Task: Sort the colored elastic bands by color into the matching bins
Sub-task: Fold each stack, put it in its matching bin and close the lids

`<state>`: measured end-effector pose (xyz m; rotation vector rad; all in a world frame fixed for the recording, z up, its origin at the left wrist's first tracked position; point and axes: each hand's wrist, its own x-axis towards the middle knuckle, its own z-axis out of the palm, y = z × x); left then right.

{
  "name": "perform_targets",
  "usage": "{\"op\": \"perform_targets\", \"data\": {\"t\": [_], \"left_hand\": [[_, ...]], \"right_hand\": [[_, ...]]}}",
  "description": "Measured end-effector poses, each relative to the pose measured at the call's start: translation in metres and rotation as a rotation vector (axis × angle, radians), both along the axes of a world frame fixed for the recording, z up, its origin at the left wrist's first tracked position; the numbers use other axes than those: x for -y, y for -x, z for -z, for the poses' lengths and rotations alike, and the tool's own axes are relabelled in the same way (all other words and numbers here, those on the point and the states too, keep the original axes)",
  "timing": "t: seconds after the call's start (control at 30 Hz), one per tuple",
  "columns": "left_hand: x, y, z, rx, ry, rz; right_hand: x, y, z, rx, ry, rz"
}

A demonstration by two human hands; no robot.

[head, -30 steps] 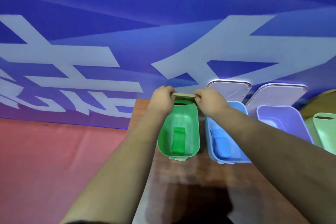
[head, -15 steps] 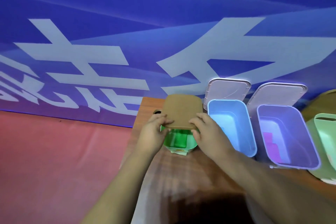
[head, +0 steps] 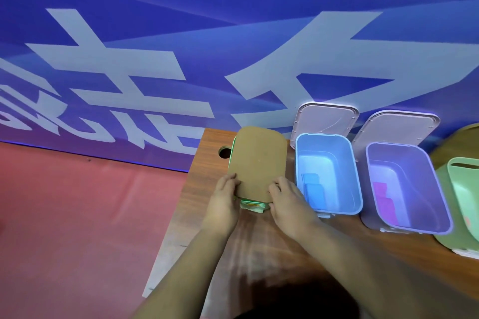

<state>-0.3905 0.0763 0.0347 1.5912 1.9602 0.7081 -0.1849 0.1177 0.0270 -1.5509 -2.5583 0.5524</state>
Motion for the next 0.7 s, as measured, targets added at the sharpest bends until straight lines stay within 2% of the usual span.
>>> {"op": "perform_targets", "data": {"t": [0.2,0.37,0.57,0.63,0.7], "left_hand": [[0.007,0.002,0.003,-0.03,0.014,0.015],[0.013,0.005,0.013,-0.135,0.062,0.043],[-0.012,0.017,0.013,-0.3,-0.065,0.206],[-0.029,0.024,0.007,-0.349,0.011,0.26],[-0.047,0.029,-0.002,-0.416,0.167,0.356]], "right_hand": [[0.0,0.002,0.001,0.041,-0.038,-0.021],[-0.001,0.0,0.0,0.042,-0.037,-0.002],[-0.001,0.007,-0.003,0.074,0.007,0.063],[-0.005,0.013,-0.006,0.095,0.019,0.095],[-0.013,0.016,-0.007,0.093,0.041,0.095]]}}
